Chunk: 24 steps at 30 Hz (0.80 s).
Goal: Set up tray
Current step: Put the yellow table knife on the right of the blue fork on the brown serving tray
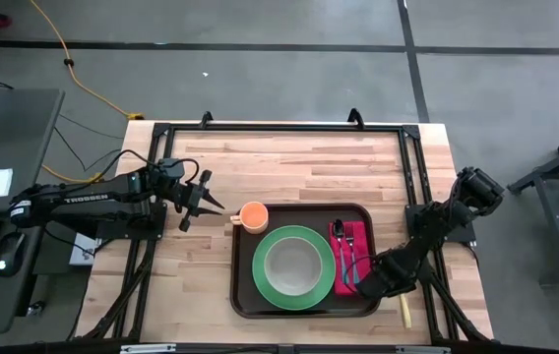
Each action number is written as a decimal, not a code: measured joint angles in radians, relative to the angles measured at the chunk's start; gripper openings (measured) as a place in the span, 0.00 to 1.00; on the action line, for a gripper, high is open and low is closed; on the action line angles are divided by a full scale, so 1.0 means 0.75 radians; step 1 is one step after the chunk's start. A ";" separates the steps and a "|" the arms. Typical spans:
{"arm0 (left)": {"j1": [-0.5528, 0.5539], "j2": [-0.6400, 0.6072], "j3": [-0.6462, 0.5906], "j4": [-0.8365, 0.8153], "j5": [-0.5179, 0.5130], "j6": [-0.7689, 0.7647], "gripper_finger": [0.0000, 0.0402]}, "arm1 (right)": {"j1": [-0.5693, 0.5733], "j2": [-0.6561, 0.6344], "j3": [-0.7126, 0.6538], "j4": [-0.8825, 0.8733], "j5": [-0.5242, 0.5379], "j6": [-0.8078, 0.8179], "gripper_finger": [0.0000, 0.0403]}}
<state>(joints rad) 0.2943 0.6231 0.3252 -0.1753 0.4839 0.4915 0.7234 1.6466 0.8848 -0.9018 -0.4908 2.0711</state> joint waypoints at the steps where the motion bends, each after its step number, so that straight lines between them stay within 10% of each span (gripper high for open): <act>1: 0.000 0.000 0.000 0.000 0.000 0.000 0.28 | 0.005 0.000 0.000 0.000 0.000 0.001 0.17; 24: 0.000 0.000 0.001 0.001 -0.001 -0.012 0.28 | 0.040 -0.188 0.000 -0.178 0.097 0.009 0.17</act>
<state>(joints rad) 0.2940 0.6230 0.3256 -0.1745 0.4835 0.4824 0.7536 1.5058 0.8848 -1.0349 -0.4178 2.0780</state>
